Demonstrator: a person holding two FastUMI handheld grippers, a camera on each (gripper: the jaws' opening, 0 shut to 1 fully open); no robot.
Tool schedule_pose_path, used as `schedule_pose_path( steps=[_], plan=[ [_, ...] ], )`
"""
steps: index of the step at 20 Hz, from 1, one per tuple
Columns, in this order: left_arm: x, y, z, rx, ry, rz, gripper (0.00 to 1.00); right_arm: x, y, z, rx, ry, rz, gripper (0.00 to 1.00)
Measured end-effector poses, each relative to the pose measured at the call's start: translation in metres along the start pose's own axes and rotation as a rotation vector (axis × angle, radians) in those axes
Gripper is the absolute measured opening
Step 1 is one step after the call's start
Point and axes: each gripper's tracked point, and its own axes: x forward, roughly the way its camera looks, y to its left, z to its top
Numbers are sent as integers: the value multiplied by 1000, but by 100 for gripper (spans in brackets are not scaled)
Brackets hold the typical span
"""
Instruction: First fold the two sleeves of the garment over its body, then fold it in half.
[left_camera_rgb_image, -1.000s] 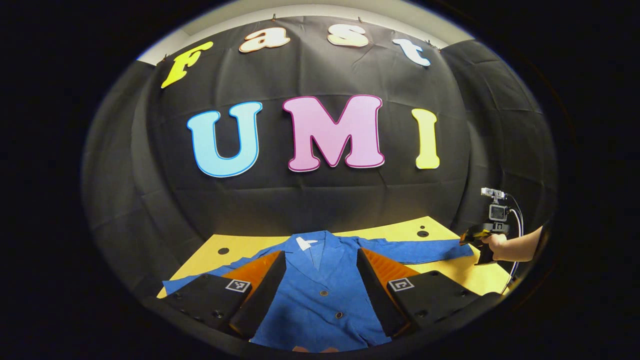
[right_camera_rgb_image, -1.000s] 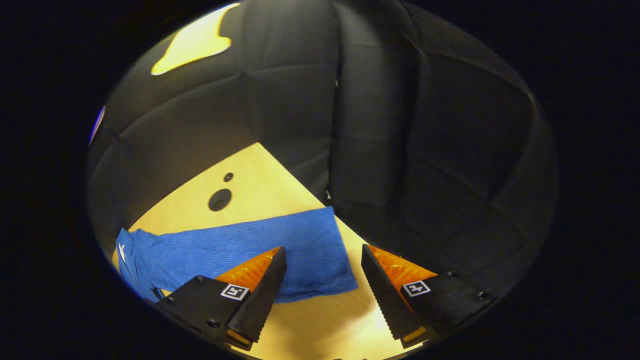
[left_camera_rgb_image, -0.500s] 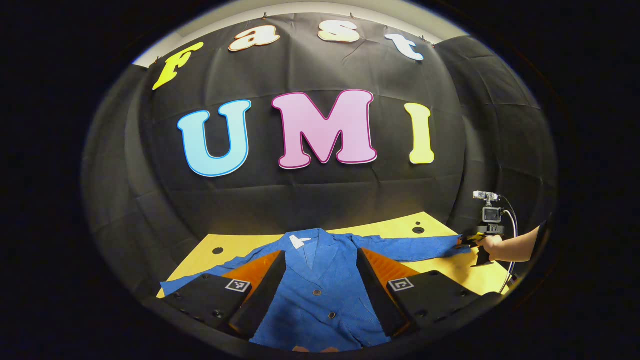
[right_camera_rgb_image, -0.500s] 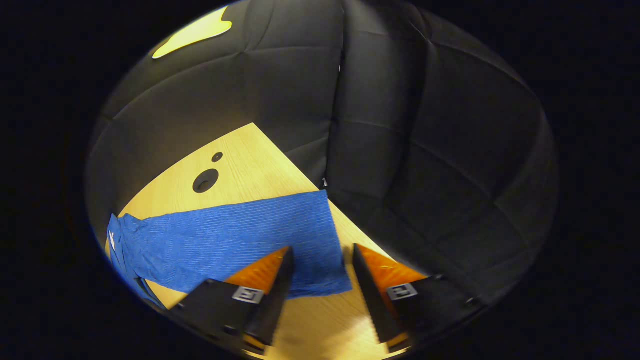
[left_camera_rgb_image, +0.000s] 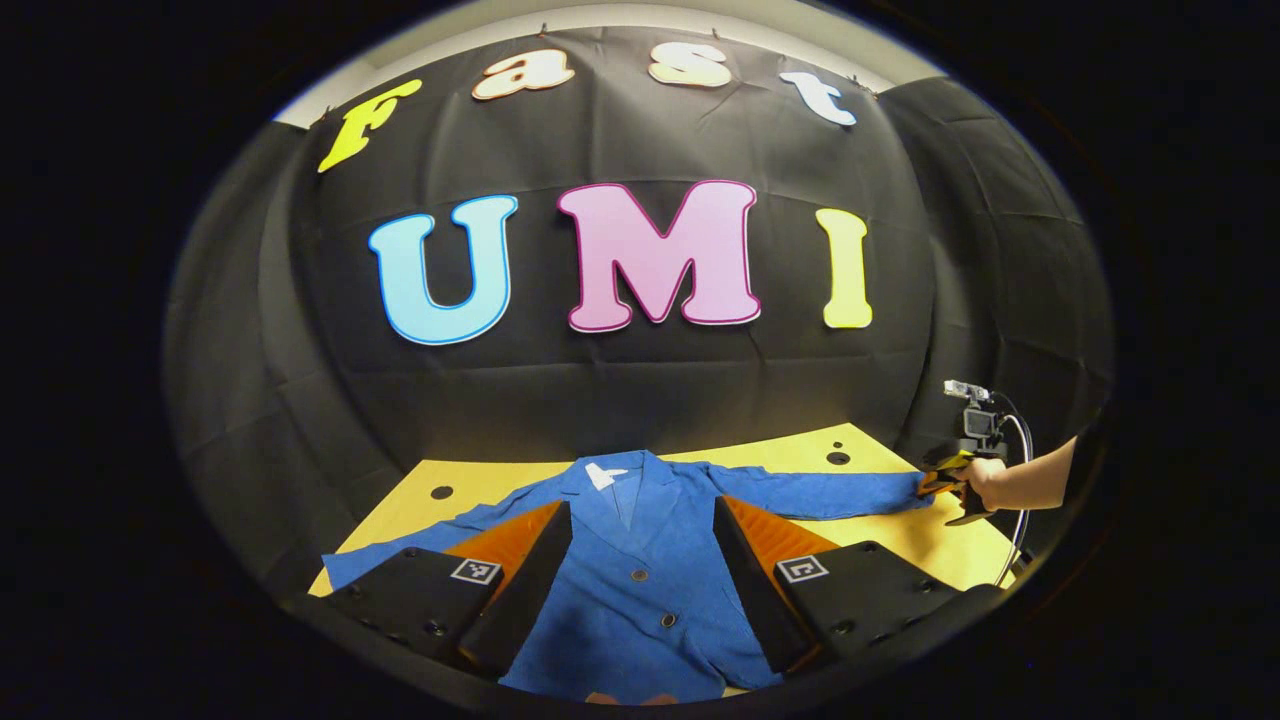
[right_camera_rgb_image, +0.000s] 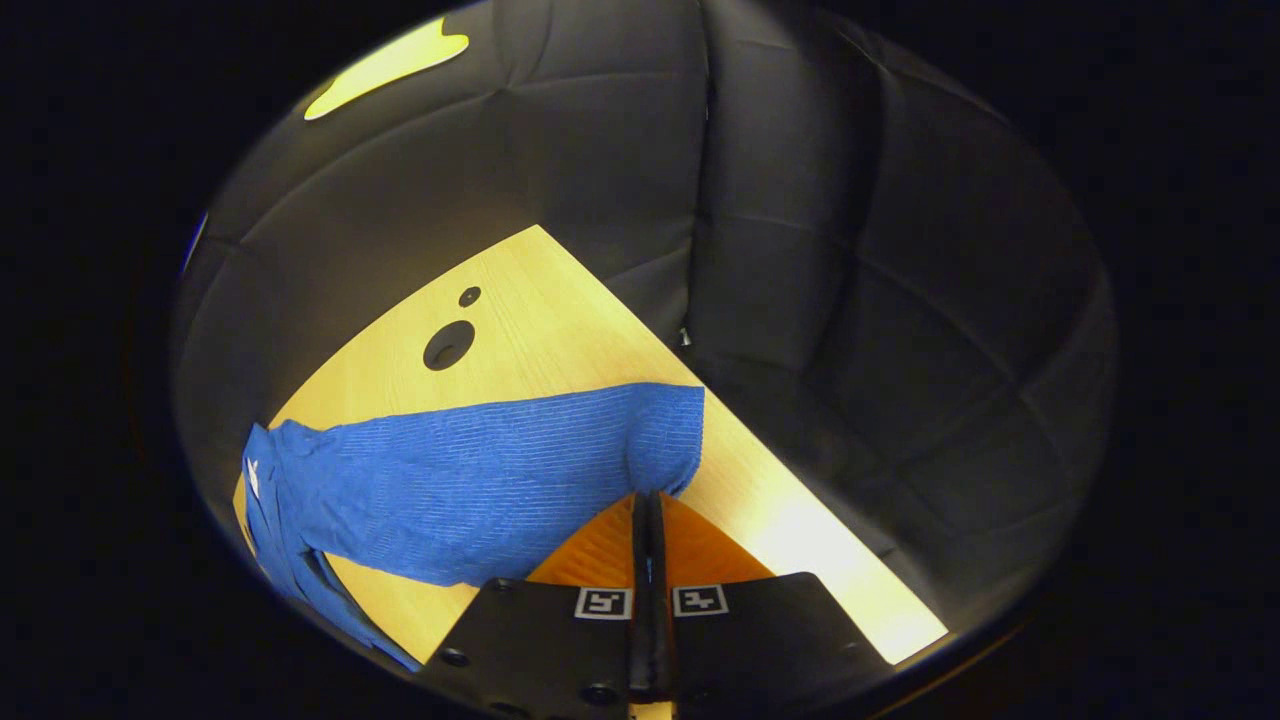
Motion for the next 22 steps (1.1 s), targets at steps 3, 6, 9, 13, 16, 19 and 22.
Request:
schedule_pose_path(
  steps=[3,6,9,13,16,19,22],
  plan=[
    [-8,9,-4,-28,-5,6,82,-34,6,16,-33,-62,29,0],
    [-19,20,-6,-50,-13,13,82,-73,5,44,-91,-174,6,0],
    [-31,33,-2,-69,-48,10,81,-115,24,65,-64,-234,38,0],
    [-46,60,-12,-90,-57,18,82,-161,64,68,-105,-311,86,0],
    [-61,86,-16,-109,-73,41,82,-176,112,59,-149,-321,125,0],
    [-77,119,-26,-118,-74,83,82,-195,173,53,-187,-339,183,0],
    [-93,157,-42,-148,-58,143,82,-206,242,38,-255,-334,238,0]
  ],
)
